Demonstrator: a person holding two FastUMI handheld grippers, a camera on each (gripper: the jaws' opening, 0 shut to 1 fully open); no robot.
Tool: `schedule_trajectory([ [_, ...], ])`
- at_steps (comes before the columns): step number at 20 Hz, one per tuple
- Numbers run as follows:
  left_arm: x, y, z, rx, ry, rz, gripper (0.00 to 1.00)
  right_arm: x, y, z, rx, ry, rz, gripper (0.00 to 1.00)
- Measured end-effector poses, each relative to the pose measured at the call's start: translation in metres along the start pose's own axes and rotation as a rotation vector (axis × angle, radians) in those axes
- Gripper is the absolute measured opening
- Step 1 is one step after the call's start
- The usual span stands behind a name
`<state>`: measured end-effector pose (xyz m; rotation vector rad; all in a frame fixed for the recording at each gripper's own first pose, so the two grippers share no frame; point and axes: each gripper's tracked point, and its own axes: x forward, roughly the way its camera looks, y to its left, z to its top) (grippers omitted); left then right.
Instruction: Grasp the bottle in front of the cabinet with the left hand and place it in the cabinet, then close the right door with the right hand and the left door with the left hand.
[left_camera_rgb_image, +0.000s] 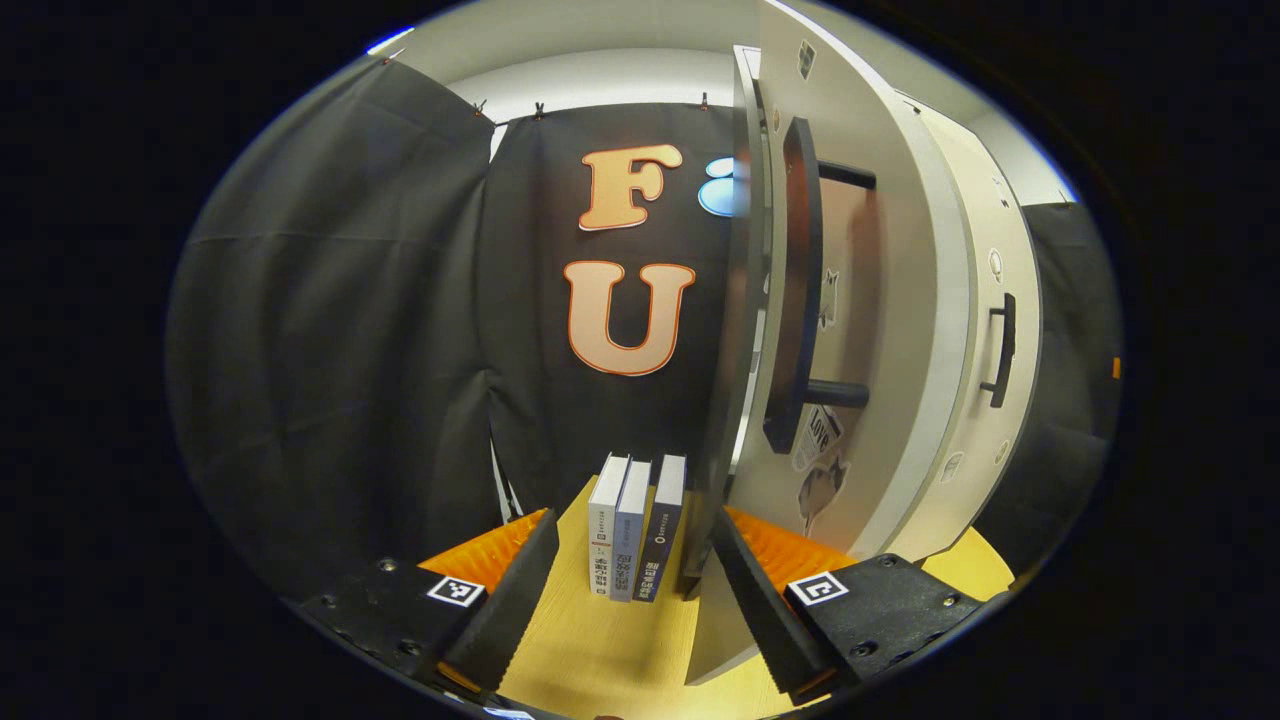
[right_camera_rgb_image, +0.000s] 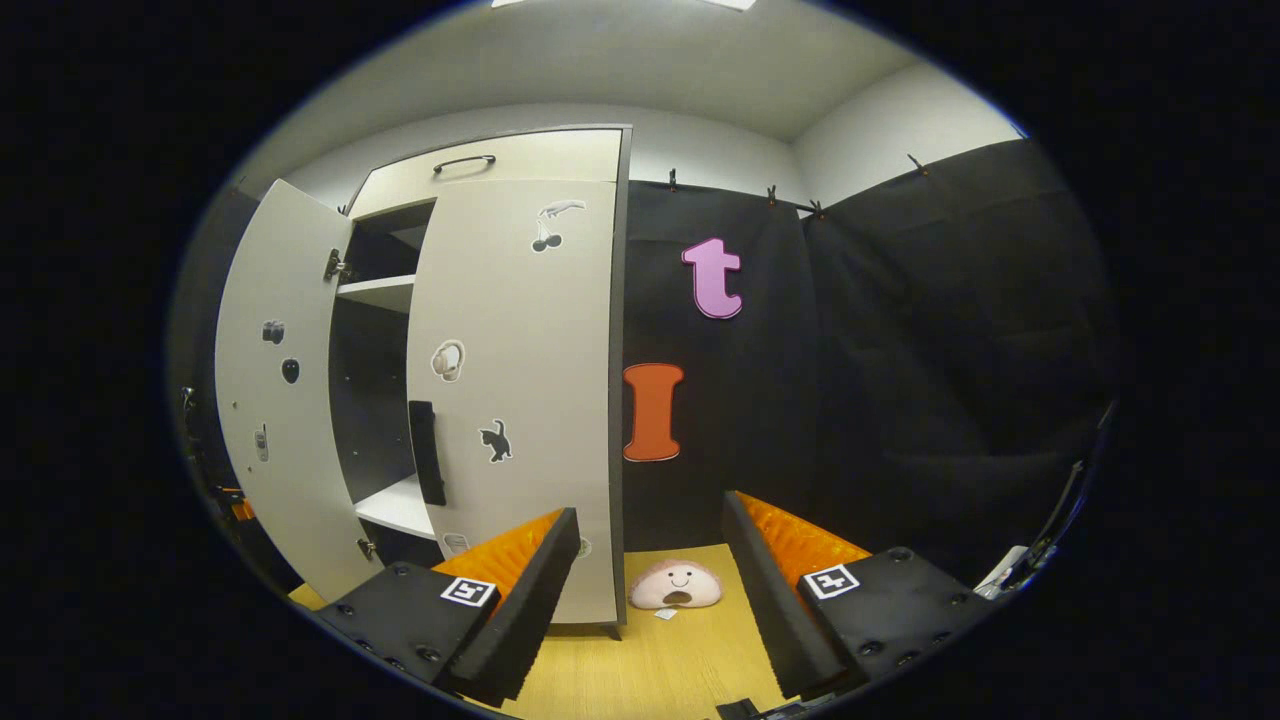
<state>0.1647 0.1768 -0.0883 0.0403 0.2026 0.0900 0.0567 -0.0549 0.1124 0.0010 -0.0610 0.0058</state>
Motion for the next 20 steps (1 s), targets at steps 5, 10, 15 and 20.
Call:
schedule_trajectory([
  [5, -0.006, -0.024, 0.000, -0.009, 0.003, -0.051, 0.95, -0.004, 0.006, -0.002, 0.005, 0.001, 0.014, 0.95],
  [10, -0.005, -0.049, -0.002, -0.002, 0.009, -0.094, 0.95, -0.011, 0.007, 0.000, -0.003, -0.008, 0.023, 0.95],
  [15, -0.004, -0.090, -0.003, -0.004, 0.015, -0.178, 0.95, -0.018, -0.004, -0.001, -0.008, -0.009, 0.002, 0.95],
  [20, -0.005, -0.124, 0.000, -0.003, 0.014, -0.234, 0.95, -0.025, -0.013, 0.000, -0.011, -0.013, -0.004, 0.95],
])
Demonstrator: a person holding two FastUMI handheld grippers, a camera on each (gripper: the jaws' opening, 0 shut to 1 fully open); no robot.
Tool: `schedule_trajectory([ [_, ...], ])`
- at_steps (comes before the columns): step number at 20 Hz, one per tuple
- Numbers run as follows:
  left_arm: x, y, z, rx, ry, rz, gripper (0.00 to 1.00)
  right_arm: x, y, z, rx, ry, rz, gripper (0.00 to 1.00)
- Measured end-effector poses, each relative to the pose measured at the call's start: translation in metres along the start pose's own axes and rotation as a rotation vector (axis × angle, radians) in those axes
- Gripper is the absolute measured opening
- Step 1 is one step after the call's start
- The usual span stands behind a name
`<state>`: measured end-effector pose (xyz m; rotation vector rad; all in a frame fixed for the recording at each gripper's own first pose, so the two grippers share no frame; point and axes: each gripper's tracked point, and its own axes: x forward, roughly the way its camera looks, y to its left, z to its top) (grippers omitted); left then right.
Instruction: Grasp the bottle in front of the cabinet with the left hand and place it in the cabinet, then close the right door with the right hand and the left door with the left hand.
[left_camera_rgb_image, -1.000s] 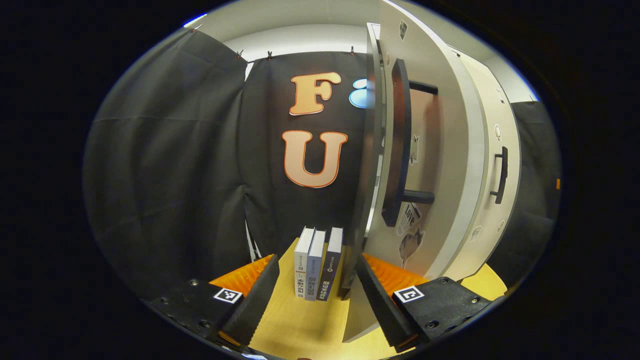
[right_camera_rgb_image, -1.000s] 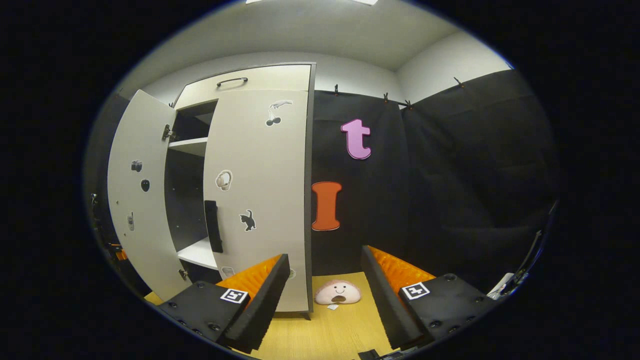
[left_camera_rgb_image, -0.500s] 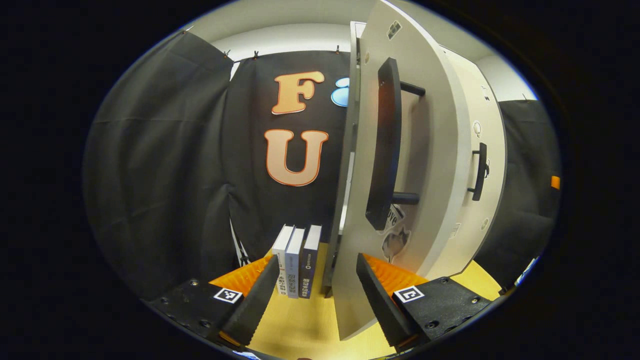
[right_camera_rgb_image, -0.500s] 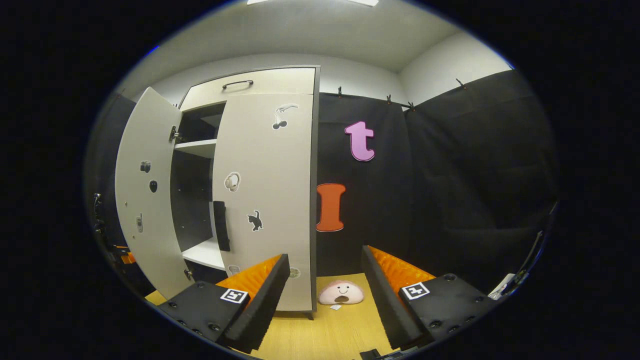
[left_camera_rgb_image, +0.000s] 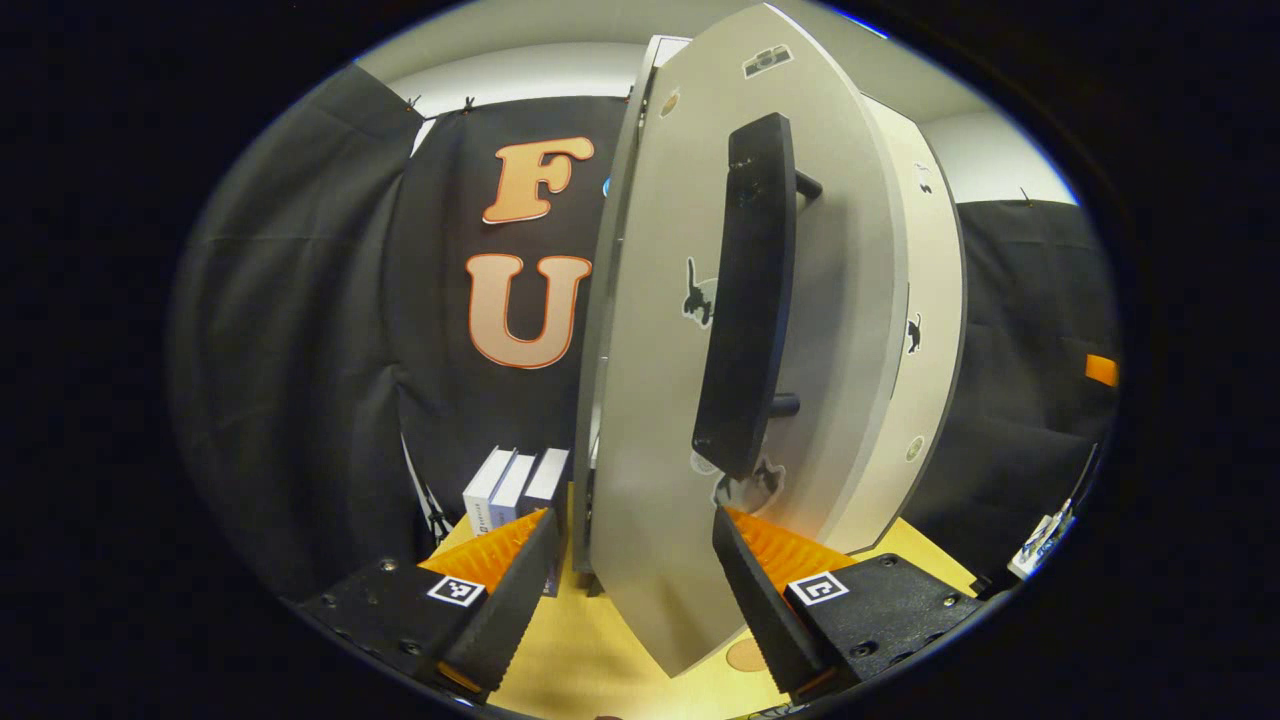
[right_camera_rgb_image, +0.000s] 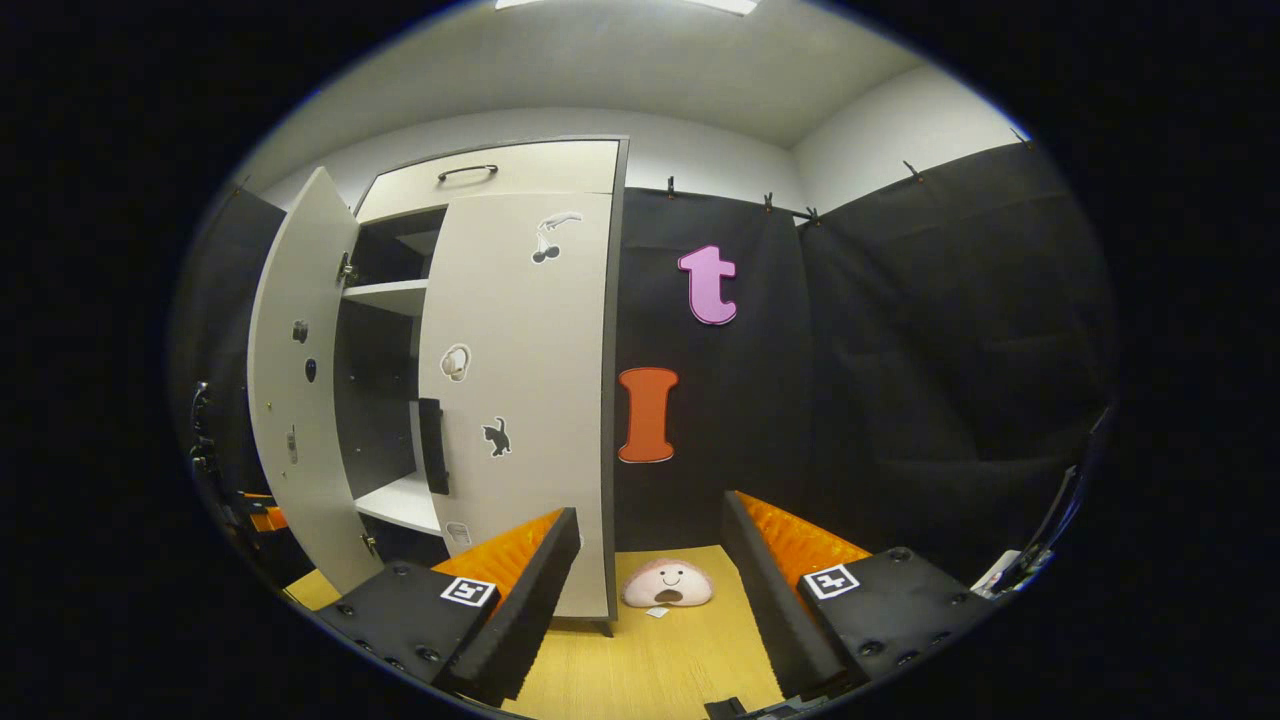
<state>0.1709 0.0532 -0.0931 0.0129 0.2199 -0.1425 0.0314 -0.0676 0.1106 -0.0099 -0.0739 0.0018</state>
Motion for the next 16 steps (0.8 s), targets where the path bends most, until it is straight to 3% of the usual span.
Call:
schedule_trajectory([
  [8, 0.022, -0.042, -0.001, -0.011, 0.006, -0.055, 0.95, -0.003, -0.016, -0.001, 0.006, 0.004, -0.002, 0.95],
  [16, 0.079, -0.089, -0.011, 0.011, -0.002, -0.091, 0.95, -0.002, -0.045, -0.004, -0.002, 0.010, -0.044, 0.96],
])
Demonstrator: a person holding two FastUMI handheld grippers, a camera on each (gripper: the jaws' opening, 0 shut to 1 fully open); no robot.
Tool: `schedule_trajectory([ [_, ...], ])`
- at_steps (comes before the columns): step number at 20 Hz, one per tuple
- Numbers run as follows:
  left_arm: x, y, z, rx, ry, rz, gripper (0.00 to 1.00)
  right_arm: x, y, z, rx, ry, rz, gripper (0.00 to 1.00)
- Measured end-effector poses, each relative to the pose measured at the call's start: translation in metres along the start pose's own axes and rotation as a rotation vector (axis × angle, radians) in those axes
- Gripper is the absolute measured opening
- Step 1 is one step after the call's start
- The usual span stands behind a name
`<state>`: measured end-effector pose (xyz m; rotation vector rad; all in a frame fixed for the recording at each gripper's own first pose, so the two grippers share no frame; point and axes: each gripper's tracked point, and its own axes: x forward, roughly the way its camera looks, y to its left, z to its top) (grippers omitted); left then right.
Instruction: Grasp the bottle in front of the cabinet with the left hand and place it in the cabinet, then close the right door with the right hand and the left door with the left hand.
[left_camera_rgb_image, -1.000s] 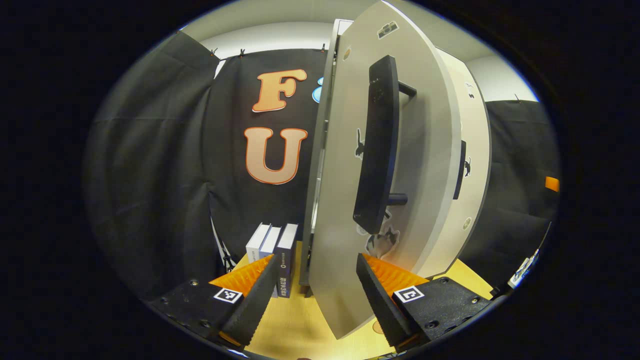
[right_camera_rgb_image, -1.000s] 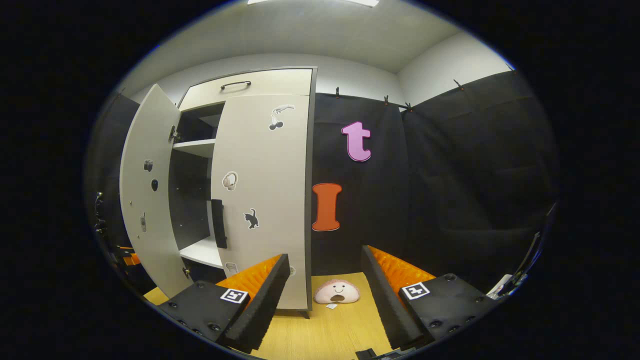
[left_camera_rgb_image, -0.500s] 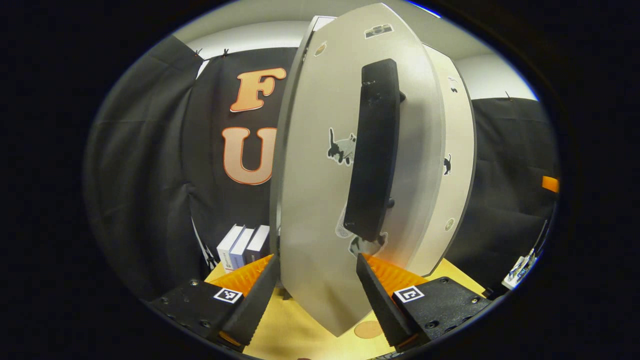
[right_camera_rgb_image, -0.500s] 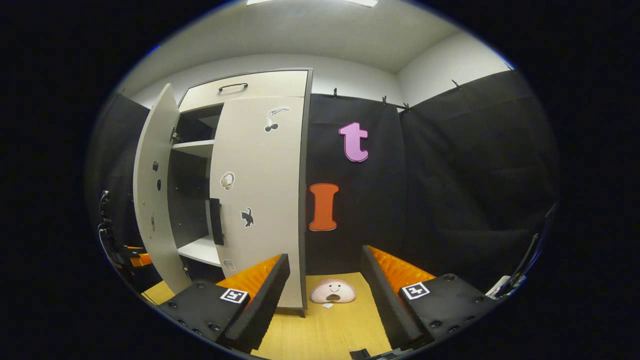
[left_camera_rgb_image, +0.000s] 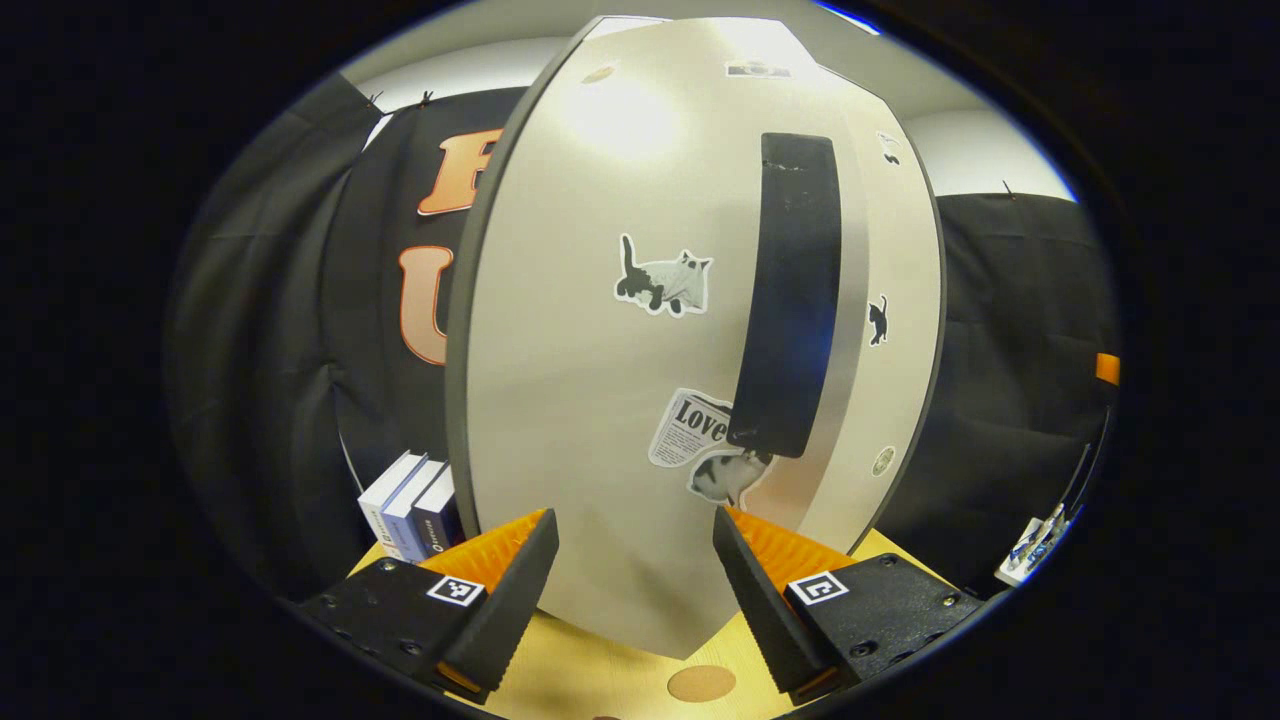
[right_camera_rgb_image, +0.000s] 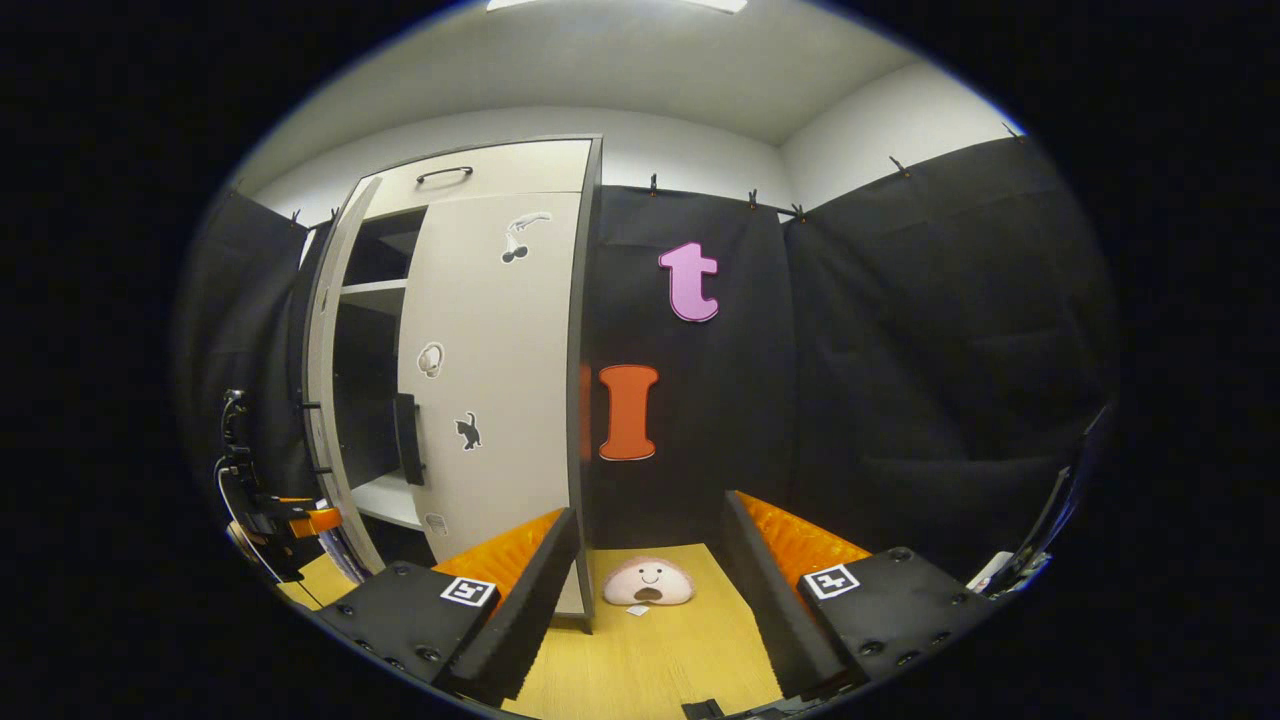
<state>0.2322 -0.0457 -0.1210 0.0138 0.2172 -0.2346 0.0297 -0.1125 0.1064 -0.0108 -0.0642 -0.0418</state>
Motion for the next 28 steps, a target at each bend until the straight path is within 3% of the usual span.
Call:
schedule_trajectory([
  [5, 0.023, -0.008, 0.001, 0.069, -0.005, 0.016, 0.95, 0.007, -0.010, -0.004, -0.001, 0.010, -0.011, 0.95],
  [19, 0.061, -0.015, -0.005, 0.036, 0.015, 0.035, 0.95, 0.052, -0.024, -0.018, 0.028, 0.054, 0.018, 0.95],
  [28, 0.062, -0.023, -0.001, 0.003, 0.062, 0.062, 0.95, 0.076, -0.035, -0.014, 0.033, 0.082, 0.047, 0.95],
])
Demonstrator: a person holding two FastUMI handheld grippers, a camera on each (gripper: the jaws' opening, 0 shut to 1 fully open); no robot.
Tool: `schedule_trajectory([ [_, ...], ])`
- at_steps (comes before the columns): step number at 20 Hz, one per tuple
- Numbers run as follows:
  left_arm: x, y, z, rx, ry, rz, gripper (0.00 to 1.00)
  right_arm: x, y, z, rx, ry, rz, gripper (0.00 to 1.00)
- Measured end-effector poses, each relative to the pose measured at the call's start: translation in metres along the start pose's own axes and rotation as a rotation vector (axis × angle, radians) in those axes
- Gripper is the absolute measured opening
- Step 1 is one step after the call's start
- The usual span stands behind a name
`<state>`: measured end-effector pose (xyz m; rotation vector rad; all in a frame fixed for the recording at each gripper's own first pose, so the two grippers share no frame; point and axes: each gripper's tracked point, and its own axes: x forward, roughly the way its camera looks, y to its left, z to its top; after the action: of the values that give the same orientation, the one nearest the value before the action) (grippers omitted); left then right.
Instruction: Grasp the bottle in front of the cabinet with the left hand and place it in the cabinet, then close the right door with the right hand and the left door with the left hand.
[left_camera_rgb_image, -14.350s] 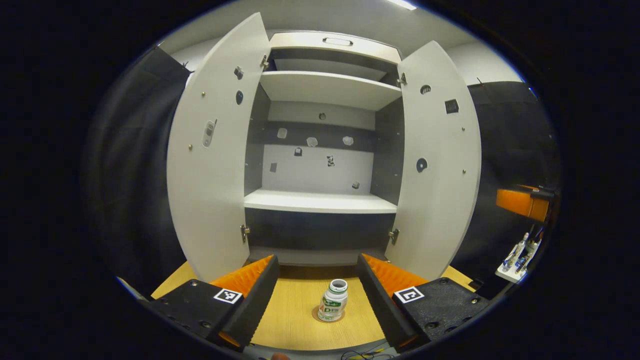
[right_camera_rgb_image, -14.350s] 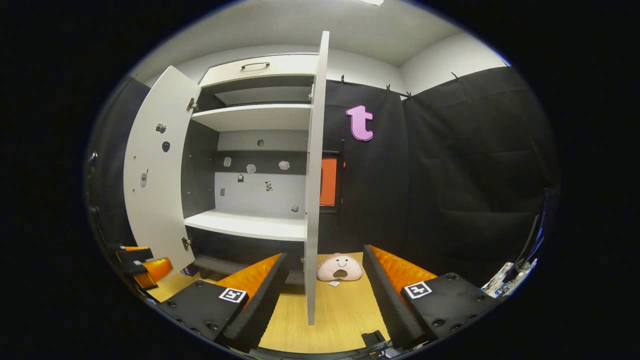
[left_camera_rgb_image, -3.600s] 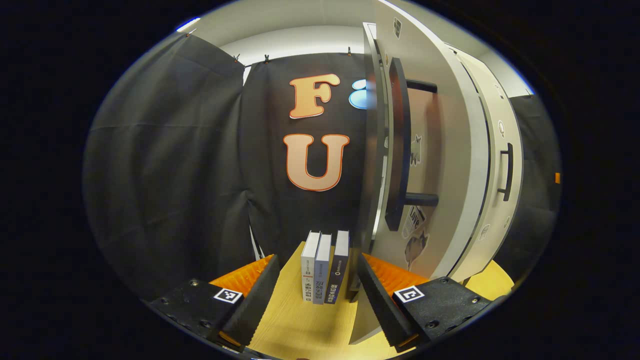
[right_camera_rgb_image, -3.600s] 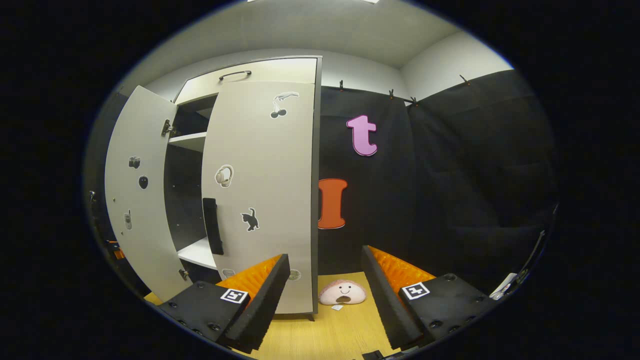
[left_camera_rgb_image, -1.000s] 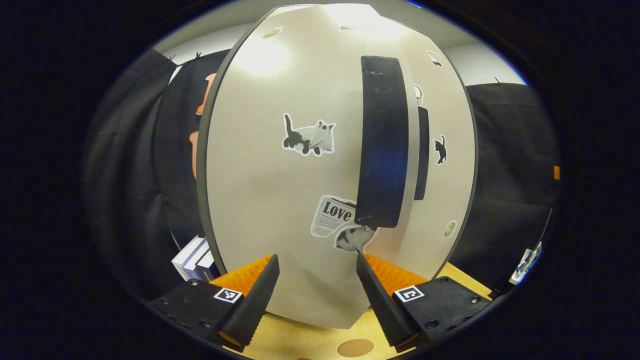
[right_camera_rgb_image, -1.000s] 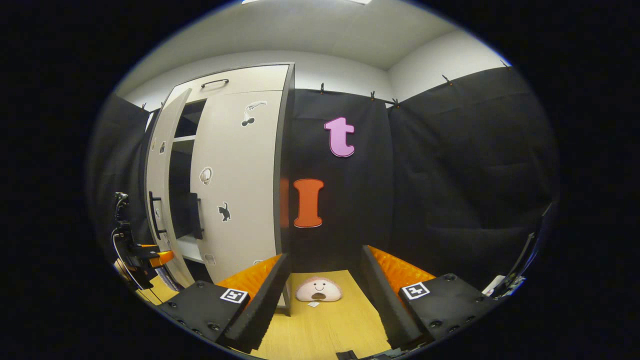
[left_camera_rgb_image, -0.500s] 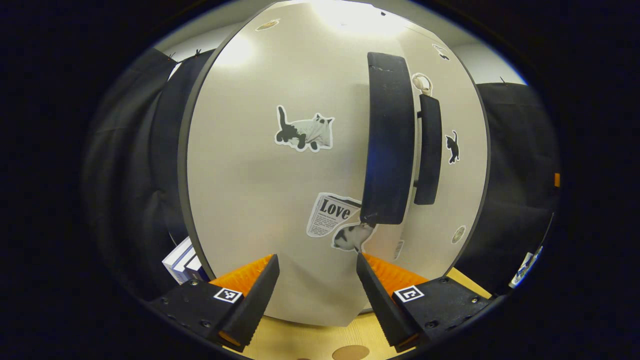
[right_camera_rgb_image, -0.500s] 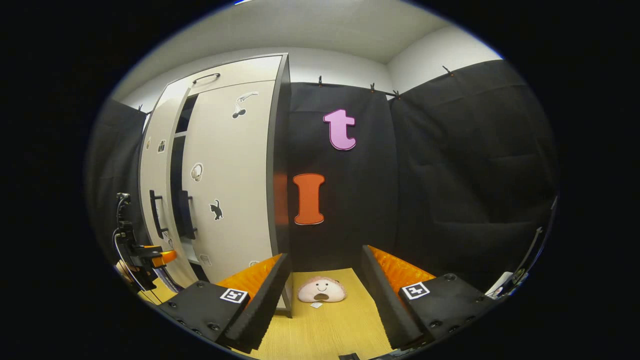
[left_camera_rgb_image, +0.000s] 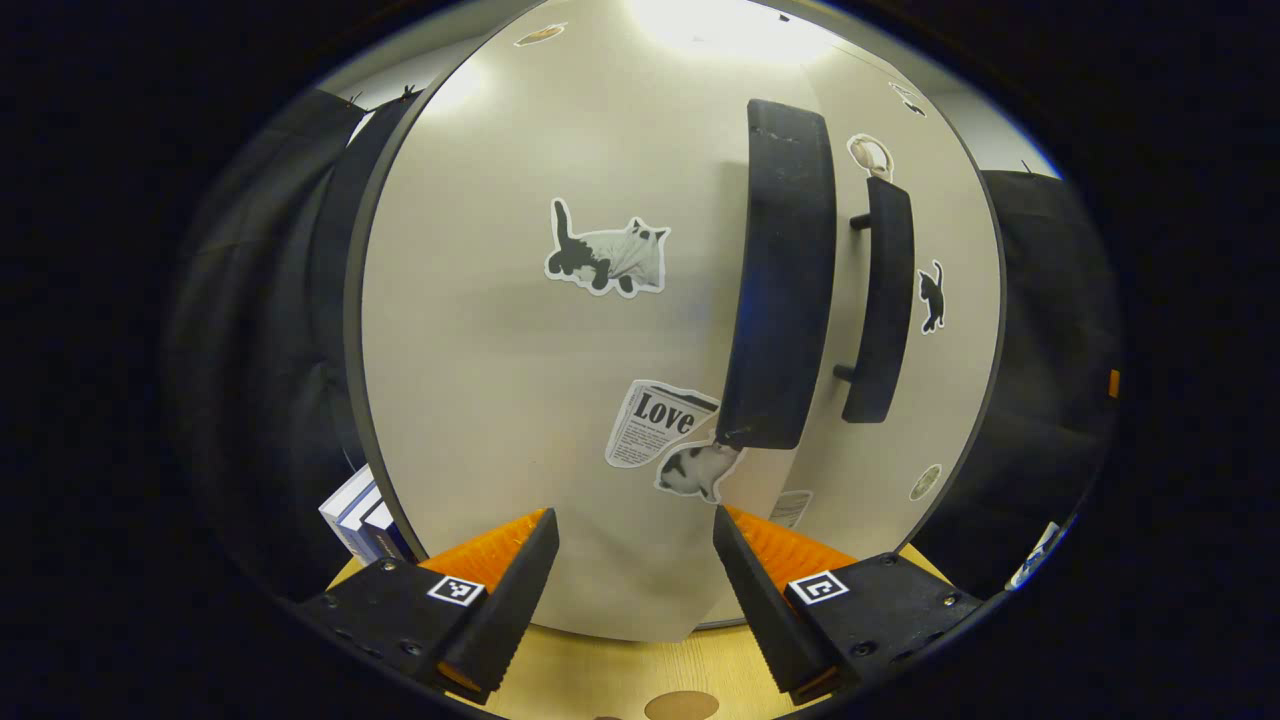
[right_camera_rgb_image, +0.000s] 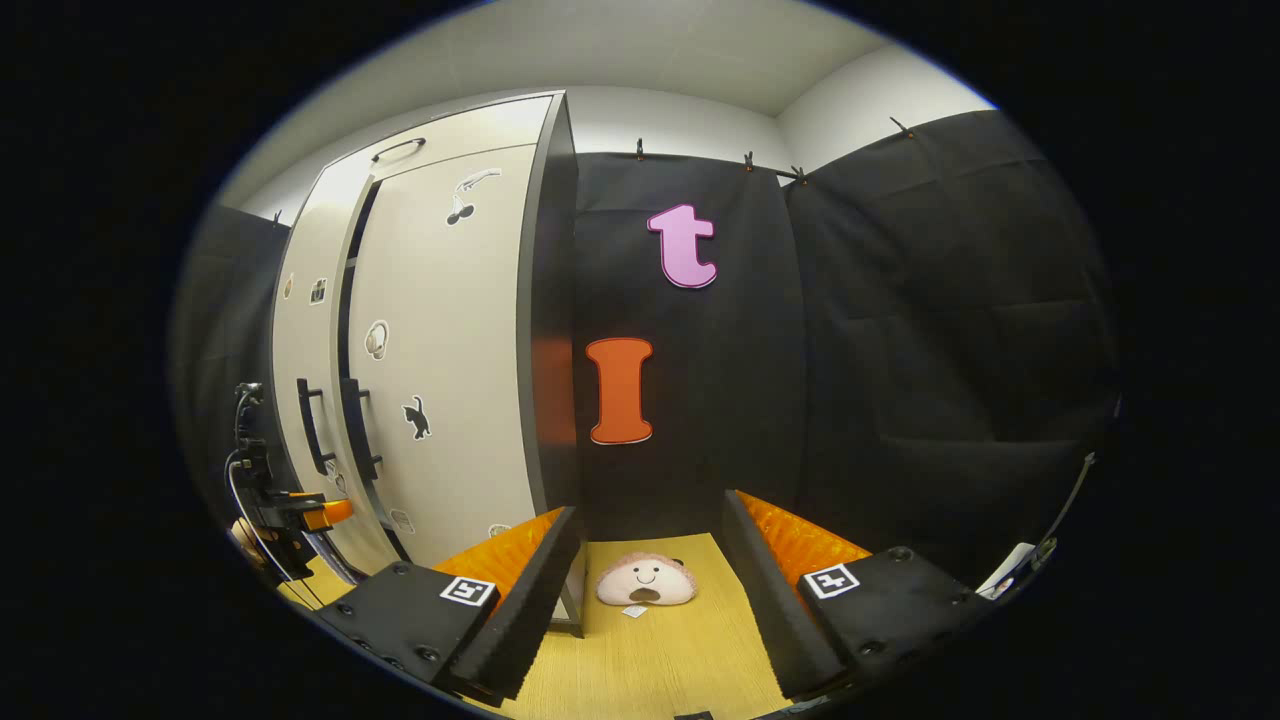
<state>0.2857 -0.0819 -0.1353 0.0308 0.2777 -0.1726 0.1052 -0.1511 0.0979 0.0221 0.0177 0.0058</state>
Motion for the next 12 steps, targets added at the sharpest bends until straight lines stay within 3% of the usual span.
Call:
schedule_trajectory([
  [6, -0.039, 0.001, 0.042, -0.036, -0.065, 0.009, 0.95, 0.005, -0.008, 0.017, -0.001, -0.033, 0.013, 0.96],
  [12, -0.091, 0.002, 0.110, 0.003, -0.188, 0.030, 0.95, 0.005, -0.005, 0.028, -0.009, -0.056, 0.052, 0.96],
])
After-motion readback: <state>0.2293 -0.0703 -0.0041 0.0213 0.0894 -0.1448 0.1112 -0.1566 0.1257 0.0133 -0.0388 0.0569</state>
